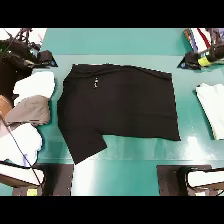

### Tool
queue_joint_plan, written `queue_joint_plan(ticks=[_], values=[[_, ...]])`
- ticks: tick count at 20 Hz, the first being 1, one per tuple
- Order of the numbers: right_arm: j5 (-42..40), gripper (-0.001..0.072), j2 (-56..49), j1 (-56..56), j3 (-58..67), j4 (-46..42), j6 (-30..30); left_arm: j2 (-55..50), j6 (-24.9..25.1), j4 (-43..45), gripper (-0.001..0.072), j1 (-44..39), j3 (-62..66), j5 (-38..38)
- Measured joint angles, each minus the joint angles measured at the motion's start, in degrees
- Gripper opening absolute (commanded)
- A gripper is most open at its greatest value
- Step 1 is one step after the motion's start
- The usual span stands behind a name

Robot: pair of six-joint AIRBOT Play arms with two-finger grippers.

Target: Fold the shirts.

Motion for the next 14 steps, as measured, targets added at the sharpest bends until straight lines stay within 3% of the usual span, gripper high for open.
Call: queue_joint_plan(ticks=[9, 14], values=[[-5.53, 0.0344, 20.55, -0.83, -29.11, 0.33, -1.44, 32.61, -2.56, 2.84, 0.0497, 0.63, -53.9, 8.31], [-7.15, 0.0345, 26.18, -0.76, -34.88, 0.5, -1.53, 39.28, -4.68, 0.61, 0.0496, 0.61, -70.2, 17.44]])
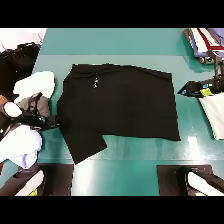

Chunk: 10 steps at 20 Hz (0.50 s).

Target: Fold the shirts.

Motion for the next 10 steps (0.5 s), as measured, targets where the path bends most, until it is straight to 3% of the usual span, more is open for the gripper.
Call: queue_joint_plan(ticks=[4, 5, 6, 10], values=[[0.33, 0.0344, 1.33, 0.0, -1.07, 0.0, -0.04, 0.72, -0.31, -3.96, 0.0494, 0.0, -4.59, 5.81], [0.66, 0.0345, 1.51, 0.0, -1.18, 0.0, -0.04, 0.79, -0.33, -4.68, 0.0318, 0.02, -5.03, 6.84], [1.09, 0.0345, 1.6, -0.07, -1.27, 0.02, -0.07, 0.76, -0.33, -4.94, 0.003, 0.0, -5.44, 8.04], [4.52, 0.0344, 2.03, -3.58, -2.54, -0.44, -0.11, 0.76, -0.28, -5.6, 0.0021, 0.02, -4.22, 9.57]])
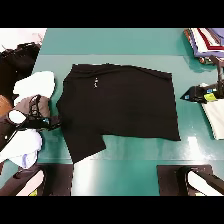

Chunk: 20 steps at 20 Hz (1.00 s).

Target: Fold the shirts.

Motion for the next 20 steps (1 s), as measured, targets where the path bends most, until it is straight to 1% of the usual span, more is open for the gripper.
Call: queue_joint_plan(ticks=[2, 3, 4, 5, 6, 7, 10, 11, 12, 13, 14, 16, 17, 20], values=[[1.4, 0.0347, 0.96, -3.82, -3.61, -1.31, 0.0, 0.02, 0.09, -0.33, 0.0021, -0.02, 1.95, -0.46], [2.1, 0.0416, 1.64, -6.23, -6.56, -2.54, 0.0, 0.02, 0.33, -0.33, 0.0021, 0.0, 2.97, -0.9], [2.51, 0.0562, 2.25, -8.72, -9.75, -3.63, 0.04, 0.02, 0.61, -0.35, 0.0021, 0.0, 4.02, -1.29], [2.78, 0.0574, 2.62, -11.34, -13.27, -4.42, 0.02, 0.02, 0.85, -0.44, 0.0021, -0.02, 4.85, -1.57], [2.95, 0.0559, 2.84, -14.25, -17.16, -4.79, 0.04, 0.02, 1.01, -0.44, 0.0021, -0.02, 5.51, -1.66], [2.97, 0.0503, 2.73, -16.76, -20.63, -4.61, 0.07, 0.02, 1.14, -0.46, 0.0021, -0.02, 5.97, -1.62], [1.62, 0.05, 1.03, -21.86, -29.53, -0.68, -0.81, 0.0, 1.38, -0.5, 0.0022, -0.02, 6.73, -1.46], [0.7, 0.0417, 0.35, -22.29, -31.45, 0.7, -1.18, 0.0, 1.4, -0.5, 0.0021, -0.02, 6.86, -1.4], [0.0, 0.0362, -0.24, -22.32, -32.94, 2.19, -1.4, 0.0, 1.44, -0.5, 0.0021, -0.02, 6.97, -1.42], [-0.72, 0.0349, -0.68, -21.7, -33.83, 3.3, -1.57, 0.02, 1.49, -0.52, 0.0021, -0.02, 7.02, -1.44], [-1.62, 0.0281, -1.01, -20.7, -34.29, 4.55, -1.64, 0.0, 1.55, -0.52, 0.0021, -0.02, 7.08, -1.55], [-4.13, 0.0085, -1.49, -18.38, -34.03, 5.16, -1.86, 0.02, 1.55, -0.5, 0.002, -0.02, 7.13, -1.73], [-5.68, 0.0014, -1.66, -17.05, -33.42, 5.22, -2.01, 0.0, 1.55, -0.52, 0.0021, -0.02, 7.15, -1.81], [-6.95, 0.0014, -1.81, -13.16, -30.05, 5.38, -2.12, 1.29, 1.53, -0.42, 0.002, -0.02, 7.8, -2.34]])
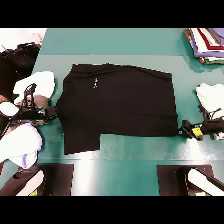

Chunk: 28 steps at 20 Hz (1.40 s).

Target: Fold the shirts.

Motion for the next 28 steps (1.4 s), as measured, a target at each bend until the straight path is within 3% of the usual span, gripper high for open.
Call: queue_joint_plan(ticks=[4, 9, 13, 17, 22, 28], values=[[1.64, 0.0014, 2.89, 5.31, 11.3, 0.42, -0.04, 6.56, -0.2, 1.11, 0.0021, 0.0, 8.74, -1.75], [0.68, 0.0014, 9.7, 8.57, 37.44, 0.57, -0.07, 12.85, -0.39, 2.91, 0.0021, 0.0, 34.67, -6.05], [-0.46, 0.0014, 13.49, 6.8, 58.69, 0.59, -0.07, 14.21, -0.42, 3.13, 0.002, 0.0, 56.7, -7.08], [-0.61, 0.0014, 16.33, 2.05, 72.26, 0.61, -0.07, 14.64, -0.44, 3.28, 0.0021, 0.0, 72.22, -5.66], [-0.2, 0.0013, 17.62, -1.33, 76.91, 0.68, 0.02, 13.51, -0.46, 3.34, 0.0021, 0.0, 78.09, -6.25], [3.26, 0.0013, 12.11, 3.76, 68.02, 0.13, 0.55, 5.84, -0.48, -0.85, 0.0021, 0.02, 66.97, -14.58]])
